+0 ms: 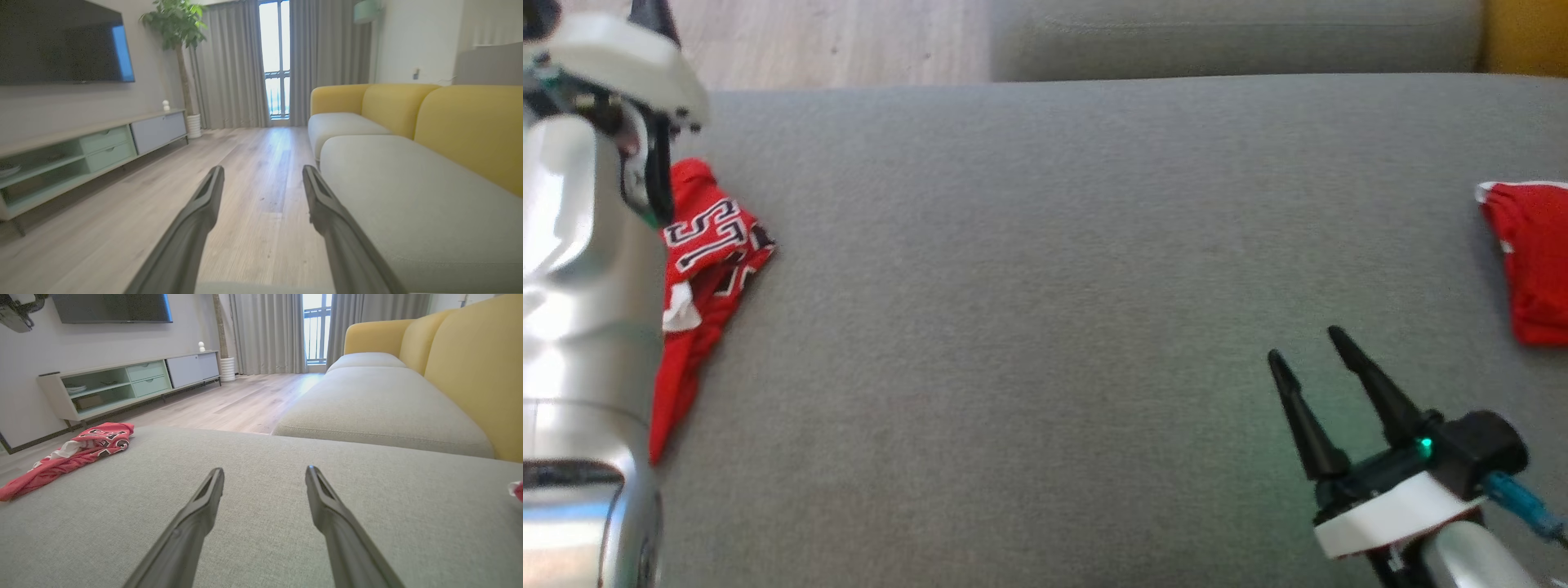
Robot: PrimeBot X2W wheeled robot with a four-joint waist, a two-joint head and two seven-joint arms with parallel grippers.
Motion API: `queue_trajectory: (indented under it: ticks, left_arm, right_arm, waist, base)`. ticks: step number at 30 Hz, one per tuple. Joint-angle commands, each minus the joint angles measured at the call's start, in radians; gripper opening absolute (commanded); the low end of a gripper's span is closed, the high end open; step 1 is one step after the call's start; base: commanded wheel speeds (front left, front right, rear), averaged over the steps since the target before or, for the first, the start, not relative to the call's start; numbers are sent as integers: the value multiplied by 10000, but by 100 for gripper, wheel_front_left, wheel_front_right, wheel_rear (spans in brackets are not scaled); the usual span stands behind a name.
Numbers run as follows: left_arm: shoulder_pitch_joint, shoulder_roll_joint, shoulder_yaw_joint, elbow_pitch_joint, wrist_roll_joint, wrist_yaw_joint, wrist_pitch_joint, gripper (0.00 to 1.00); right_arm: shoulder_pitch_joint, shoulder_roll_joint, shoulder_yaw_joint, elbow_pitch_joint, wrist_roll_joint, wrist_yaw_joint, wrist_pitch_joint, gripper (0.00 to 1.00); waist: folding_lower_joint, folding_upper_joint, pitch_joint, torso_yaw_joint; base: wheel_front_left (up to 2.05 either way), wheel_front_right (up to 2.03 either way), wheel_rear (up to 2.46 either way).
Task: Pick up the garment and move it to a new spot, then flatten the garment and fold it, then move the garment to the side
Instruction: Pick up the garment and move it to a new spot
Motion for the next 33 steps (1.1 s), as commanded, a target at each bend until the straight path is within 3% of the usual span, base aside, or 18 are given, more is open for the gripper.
queue_trajectory:
  ticks: [1,10,16,23,33]
  left_arm:
    - [18,602,363,-331,-132,205,127,100]
    - [1052,622,973,415,-763,793,419,100]
    - [1370,225,1539,1424,-1497,1034,543,100]
    - [1313,-608,1835,2616,-2192,776,1050,100]
    - [1079,-957,1976,3180,-2646,430,1286,100]
  right_arm:
    - [-46,-366,-26,-443,-96,-9,-24,100]
    - [-24,-1424,-532,-883,-113,-9,-24,100]
    - [-158,-2302,-706,-1224,-53,-9,-24,100]
    - [-177,-2870,-869,-1584,46,-9,48,100]
    - [-64,-3081,-1172,-2057,9,-9,210,100]
  waist:
    - [0,0,478,560]
    - [0,0,1606,1816]
    - [0,0,2580,2312]
    - [0,0,3207,2482]
    - [0,0,3797,2323]
  base:
    - [0,0,0]
    - [0,0,0]
    - [0,0,0]
    - [0,0,0]
    - [0,0,0]
